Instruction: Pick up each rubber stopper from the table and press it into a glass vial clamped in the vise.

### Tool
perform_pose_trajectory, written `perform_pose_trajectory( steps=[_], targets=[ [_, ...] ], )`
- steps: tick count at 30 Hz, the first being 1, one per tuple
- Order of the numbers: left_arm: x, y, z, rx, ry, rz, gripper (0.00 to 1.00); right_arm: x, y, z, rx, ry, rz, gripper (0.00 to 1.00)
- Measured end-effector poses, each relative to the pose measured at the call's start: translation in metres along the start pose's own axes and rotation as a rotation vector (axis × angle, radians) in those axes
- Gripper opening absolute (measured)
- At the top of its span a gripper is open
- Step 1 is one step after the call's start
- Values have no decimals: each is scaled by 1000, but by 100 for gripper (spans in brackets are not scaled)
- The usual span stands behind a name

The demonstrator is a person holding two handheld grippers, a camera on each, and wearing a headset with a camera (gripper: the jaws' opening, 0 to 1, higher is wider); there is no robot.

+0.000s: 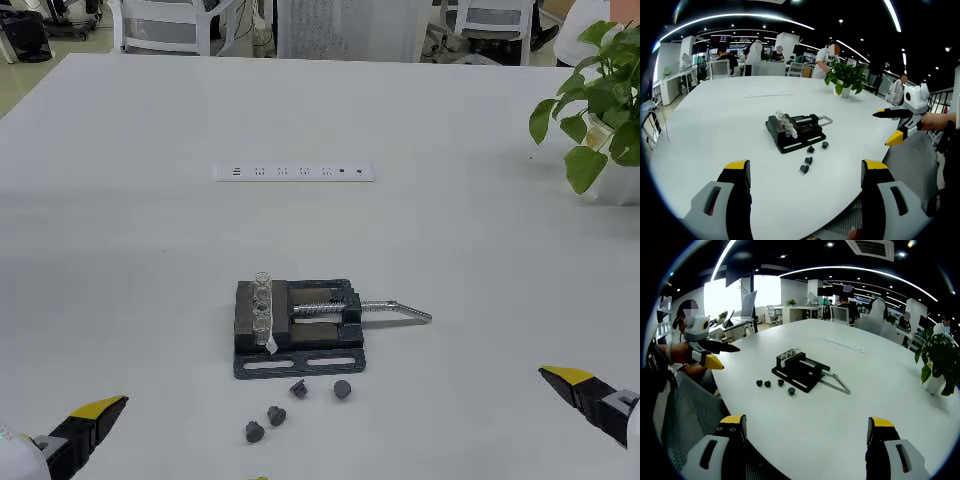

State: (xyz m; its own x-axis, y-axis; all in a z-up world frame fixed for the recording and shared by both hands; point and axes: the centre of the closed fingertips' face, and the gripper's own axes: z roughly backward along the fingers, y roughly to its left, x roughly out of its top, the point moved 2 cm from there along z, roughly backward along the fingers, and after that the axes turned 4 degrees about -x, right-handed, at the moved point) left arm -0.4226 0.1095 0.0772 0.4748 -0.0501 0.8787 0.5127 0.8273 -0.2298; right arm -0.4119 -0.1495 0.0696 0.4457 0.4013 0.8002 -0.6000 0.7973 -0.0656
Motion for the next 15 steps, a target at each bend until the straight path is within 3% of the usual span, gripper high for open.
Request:
perform_pose_trajectory(
  steps=[15],
  targets=[
    [-4,12,-4,18,17,7,91,2,-10,-5,2,23,17,99]
  ],
)
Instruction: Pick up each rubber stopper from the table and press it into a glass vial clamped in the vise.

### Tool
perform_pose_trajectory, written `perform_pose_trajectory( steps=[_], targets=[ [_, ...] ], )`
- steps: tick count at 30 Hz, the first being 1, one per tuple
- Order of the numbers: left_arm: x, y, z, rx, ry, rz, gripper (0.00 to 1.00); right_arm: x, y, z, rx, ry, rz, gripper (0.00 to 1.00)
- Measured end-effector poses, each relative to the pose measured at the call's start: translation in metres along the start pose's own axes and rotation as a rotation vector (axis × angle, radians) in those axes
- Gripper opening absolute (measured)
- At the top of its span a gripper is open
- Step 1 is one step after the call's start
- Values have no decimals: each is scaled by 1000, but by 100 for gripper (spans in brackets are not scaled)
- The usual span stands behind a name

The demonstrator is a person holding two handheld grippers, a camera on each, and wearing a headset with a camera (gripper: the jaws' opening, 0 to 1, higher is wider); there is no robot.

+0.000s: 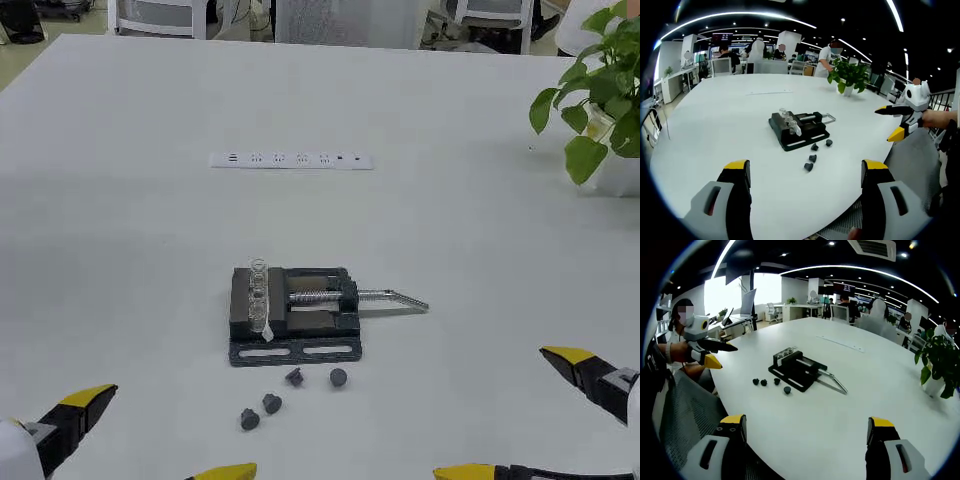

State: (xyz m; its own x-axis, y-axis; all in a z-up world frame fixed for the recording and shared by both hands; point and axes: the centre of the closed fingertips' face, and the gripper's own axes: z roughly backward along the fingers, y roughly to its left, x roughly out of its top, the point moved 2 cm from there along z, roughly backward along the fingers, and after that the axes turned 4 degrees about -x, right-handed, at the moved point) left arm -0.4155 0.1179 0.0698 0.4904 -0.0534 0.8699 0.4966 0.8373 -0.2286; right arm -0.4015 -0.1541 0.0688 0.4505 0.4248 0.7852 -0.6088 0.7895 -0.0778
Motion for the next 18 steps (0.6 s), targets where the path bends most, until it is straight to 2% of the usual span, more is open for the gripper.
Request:
perform_pose_trajectory(
  steps=[13,18],
  targets=[
    [0,5,-1,4,12,-19,90,-2,0,-2,12,19,21,99],
    [0,3,-1,-8,18,-29,90,-2,0,-5,31,36,47,99]
  ],
)
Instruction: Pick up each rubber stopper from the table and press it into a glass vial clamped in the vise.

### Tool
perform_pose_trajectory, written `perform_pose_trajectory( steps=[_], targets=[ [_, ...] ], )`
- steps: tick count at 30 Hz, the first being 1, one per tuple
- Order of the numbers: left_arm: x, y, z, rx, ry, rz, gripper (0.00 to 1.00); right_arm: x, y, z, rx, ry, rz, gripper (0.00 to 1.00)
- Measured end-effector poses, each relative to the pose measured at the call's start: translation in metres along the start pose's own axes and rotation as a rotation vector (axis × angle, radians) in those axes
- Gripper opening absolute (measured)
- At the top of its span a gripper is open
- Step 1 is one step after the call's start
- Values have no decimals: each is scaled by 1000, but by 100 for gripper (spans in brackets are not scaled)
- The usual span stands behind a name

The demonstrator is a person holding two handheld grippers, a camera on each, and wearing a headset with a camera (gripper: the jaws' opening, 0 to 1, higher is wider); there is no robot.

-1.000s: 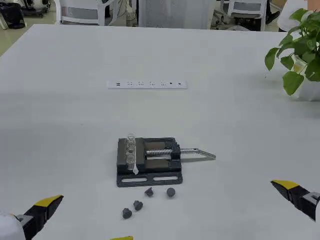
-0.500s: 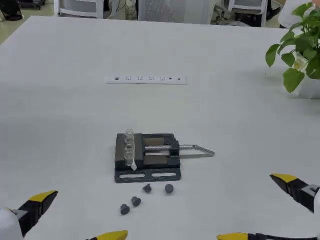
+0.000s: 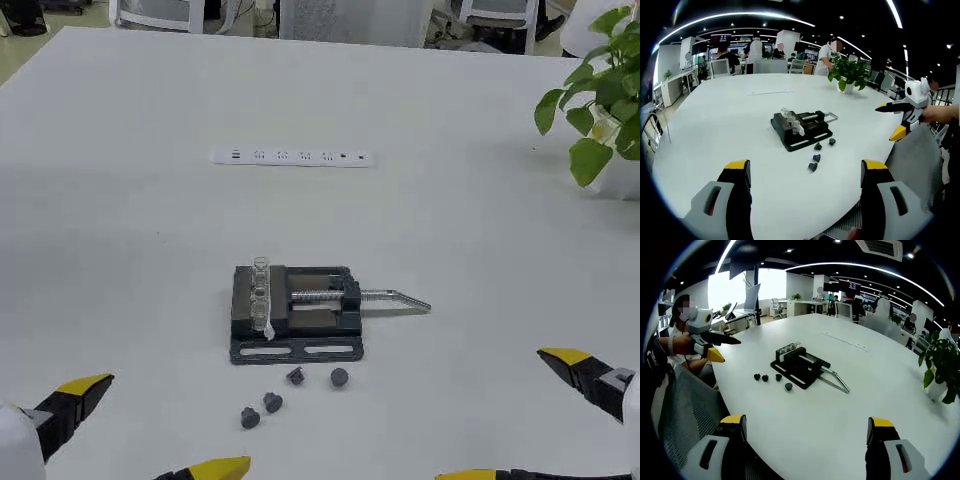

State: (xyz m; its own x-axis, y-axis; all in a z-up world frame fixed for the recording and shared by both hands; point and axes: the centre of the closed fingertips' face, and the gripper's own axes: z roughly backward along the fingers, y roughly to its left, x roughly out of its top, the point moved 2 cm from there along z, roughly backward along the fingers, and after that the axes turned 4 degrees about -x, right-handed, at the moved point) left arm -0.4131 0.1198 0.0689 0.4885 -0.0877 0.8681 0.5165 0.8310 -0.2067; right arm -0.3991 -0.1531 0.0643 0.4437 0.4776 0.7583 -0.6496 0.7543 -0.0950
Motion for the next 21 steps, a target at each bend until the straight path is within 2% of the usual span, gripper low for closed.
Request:
perform_pose_trajectory(
  steps=[6,9,16,17,21],
  targets=[
    [3,-1,-2,-9,8,-15,89,9,3,-7,64,33,73,98],
    [6,-3,-3,-12,10,-24,88,16,4,-13,109,51,153,95],
    [8,-4,-7,-18,17,-49,88,39,7,-34,190,67,244,90],
    [9,-5,-7,-18,14,-49,88,42,9,-37,216,73,262,89],
    [8,-2,-9,-21,19,-60,88,49,9,-50,259,98,334,85]
  ],
)
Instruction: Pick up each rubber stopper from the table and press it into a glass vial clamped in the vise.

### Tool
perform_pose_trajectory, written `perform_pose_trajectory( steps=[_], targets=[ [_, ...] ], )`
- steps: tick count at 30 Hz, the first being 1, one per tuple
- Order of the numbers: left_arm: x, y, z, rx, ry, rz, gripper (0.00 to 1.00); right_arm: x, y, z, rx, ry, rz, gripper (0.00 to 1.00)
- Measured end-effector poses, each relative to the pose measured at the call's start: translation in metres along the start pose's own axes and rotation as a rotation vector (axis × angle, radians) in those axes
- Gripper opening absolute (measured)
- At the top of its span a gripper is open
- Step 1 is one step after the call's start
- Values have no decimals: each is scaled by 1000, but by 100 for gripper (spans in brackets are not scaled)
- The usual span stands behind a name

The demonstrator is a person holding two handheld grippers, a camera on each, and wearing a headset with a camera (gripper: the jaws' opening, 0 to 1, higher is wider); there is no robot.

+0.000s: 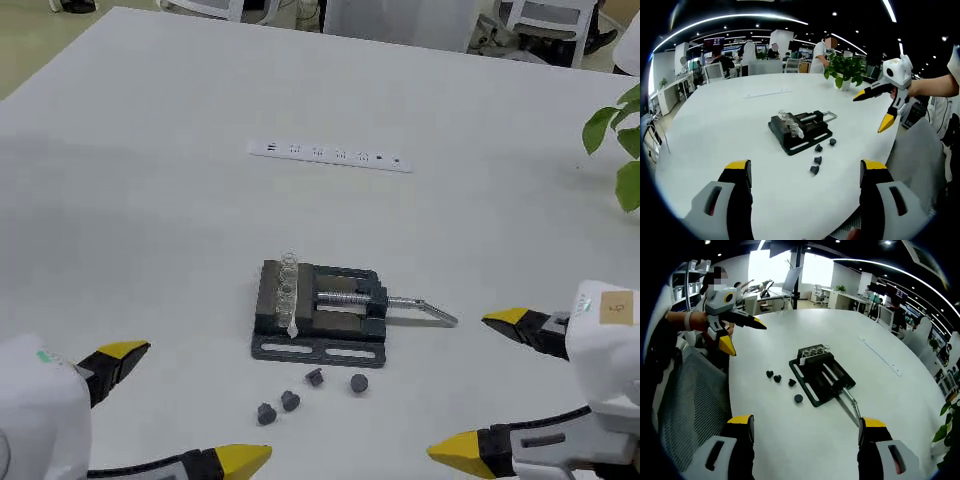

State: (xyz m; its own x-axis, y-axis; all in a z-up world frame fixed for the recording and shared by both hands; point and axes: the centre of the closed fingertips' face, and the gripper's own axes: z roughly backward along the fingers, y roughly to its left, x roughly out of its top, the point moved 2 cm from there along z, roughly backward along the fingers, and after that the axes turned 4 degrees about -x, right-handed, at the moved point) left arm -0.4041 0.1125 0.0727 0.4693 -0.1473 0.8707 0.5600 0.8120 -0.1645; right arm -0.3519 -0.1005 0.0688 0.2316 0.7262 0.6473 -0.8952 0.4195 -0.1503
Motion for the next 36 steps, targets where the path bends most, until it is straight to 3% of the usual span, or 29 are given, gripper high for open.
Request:
perform_pose_trajectory(
  steps=[7,11,23,36],
  targets=[
    [-2,5,-2,1,4,-5,88,7,0,-21,101,67,123,73],
    [-3,7,-2,4,5,-7,88,14,0,-33,148,77,164,61],
    [-8,9,0,14,7,2,88,15,9,-61,234,150,293,41],
    [-11,8,-1,12,6,7,88,6,22,-86,286,205,359,32]
  ],
)
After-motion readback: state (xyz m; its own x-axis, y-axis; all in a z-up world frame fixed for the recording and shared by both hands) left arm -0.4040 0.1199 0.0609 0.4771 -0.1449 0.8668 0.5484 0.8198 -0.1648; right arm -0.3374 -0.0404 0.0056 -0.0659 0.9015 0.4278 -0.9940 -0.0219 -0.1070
